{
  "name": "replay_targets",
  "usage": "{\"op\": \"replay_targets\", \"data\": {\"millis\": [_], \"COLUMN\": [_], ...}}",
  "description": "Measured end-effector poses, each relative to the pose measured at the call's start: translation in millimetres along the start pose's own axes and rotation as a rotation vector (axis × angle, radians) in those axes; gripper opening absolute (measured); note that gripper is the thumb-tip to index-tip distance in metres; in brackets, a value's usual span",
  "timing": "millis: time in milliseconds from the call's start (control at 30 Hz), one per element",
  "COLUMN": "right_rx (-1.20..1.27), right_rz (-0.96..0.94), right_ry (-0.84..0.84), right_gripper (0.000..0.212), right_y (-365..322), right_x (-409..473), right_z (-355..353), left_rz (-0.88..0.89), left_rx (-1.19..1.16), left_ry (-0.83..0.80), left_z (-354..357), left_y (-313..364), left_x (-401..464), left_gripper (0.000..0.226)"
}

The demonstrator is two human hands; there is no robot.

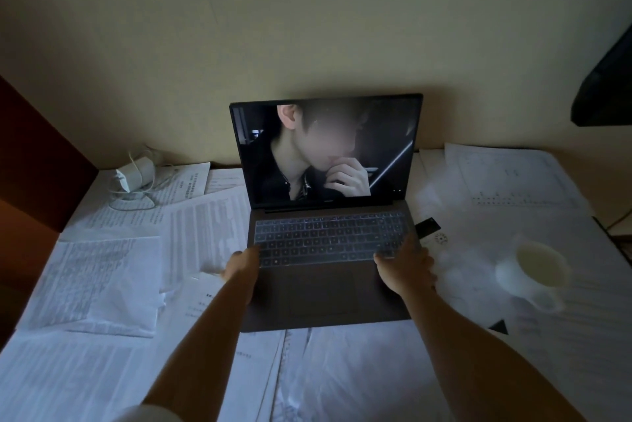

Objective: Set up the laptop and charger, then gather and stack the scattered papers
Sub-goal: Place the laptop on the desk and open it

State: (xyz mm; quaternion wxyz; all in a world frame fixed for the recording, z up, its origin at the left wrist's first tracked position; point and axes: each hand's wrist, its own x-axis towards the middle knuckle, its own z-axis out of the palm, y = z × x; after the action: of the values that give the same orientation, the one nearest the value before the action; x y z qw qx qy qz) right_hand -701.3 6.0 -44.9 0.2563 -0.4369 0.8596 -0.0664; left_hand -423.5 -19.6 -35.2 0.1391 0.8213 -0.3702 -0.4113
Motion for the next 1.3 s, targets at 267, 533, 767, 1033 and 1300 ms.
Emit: {"op": "replay_targets", "data": {"millis": [267, 533, 767, 1033, 1300], "right_rx": [-0.126, -0.160, -0.193, -0.217, -0.234], "right_rz": [-0.073, -0.159, -0.176, -0.161, -0.176], "right_ry": [0.012, 0.060, 0.108, 0.053, 0.025], "right_gripper": [0.084, 0.077, 0.073, 0.072, 0.072], "right_y": [-12.4, -18.5, -19.8, -21.0, -22.1], "right_x": [20.5, 64.3, 72.3, 71.2, 68.3], "right_z": [-9.7, -15.8, -11.1, -15.4, -21.4], "left_rz": [0.189, 0.363, 0.326, 0.324, 0.334], "left_rx": [0.337, 0.471, 0.519, 0.520, 0.520], "left_ry": [0.152, 0.263, 0.301, 0.280, 0.238], "left_z": [19.8, 46.5, 56.9, 55.2, 52.2], "left_y": [-2.2, 7.4, 13.8, 13.3, 12.2], "left_x": [-8.3, -3.5, 3.6, 3.4, -1.7], "left_gripper": [0.041, 0.053, 0.056, 0.057, 0.058]}}
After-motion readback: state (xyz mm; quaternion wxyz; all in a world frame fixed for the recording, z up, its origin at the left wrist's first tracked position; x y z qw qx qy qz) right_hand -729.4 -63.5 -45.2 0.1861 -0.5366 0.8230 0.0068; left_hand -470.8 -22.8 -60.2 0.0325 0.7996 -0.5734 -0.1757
